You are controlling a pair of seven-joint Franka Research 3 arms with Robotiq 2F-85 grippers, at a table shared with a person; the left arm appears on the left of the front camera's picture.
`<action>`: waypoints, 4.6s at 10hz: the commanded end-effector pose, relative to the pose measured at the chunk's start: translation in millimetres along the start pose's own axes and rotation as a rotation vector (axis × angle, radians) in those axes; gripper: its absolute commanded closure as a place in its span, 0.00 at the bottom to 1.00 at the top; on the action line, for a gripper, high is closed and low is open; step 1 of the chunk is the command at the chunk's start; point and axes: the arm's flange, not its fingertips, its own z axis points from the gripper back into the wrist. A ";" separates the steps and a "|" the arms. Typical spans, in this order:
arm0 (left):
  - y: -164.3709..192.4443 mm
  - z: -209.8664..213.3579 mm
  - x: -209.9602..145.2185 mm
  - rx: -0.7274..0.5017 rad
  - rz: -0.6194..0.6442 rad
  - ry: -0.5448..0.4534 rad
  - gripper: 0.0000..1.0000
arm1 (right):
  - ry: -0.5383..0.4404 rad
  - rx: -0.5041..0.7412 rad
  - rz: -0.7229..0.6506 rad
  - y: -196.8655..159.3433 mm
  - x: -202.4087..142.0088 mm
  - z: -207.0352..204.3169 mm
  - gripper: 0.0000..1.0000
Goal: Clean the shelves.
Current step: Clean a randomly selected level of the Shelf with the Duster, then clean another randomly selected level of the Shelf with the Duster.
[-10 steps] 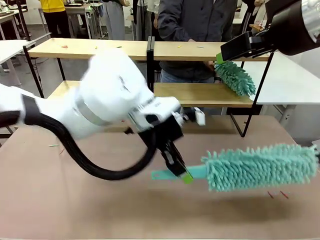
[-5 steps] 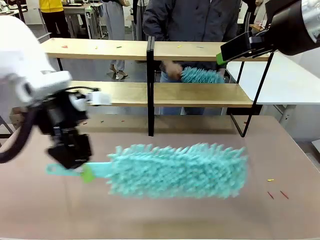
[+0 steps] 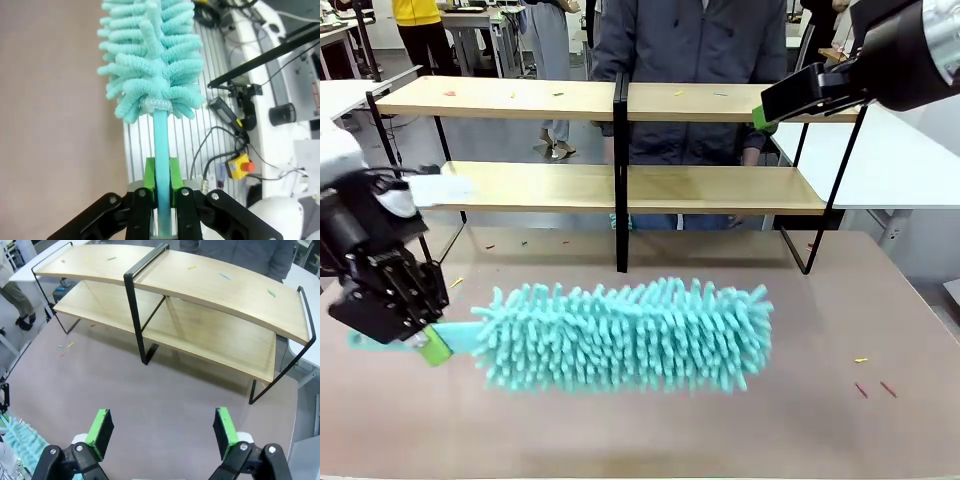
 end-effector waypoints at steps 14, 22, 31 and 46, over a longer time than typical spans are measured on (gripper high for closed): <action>-202.4 268.9 -252.1 0.500 0.580 -0.964 0.87 | 0.000 -0.005 0.001 -0.8 -0.1 -0.3 0.00; -202.4 268.9 -252.1 0.500 0.580 -0.964 0.87 | 0.000 -0.005 0.001 -0.8 -0.1 -0.3 0.00; -162.5 254.2 -98.7 0.579 0.828 -0.878 0.87 | 0.000 -0.005 0.001 -0.8 -0.1 -0.3 0.00; -56.5 183.8 128.1 0.619 1.059 -0.581 0.87 | 0.000 -0.005 0.001 -0.8 -0.1 -0.3 0.00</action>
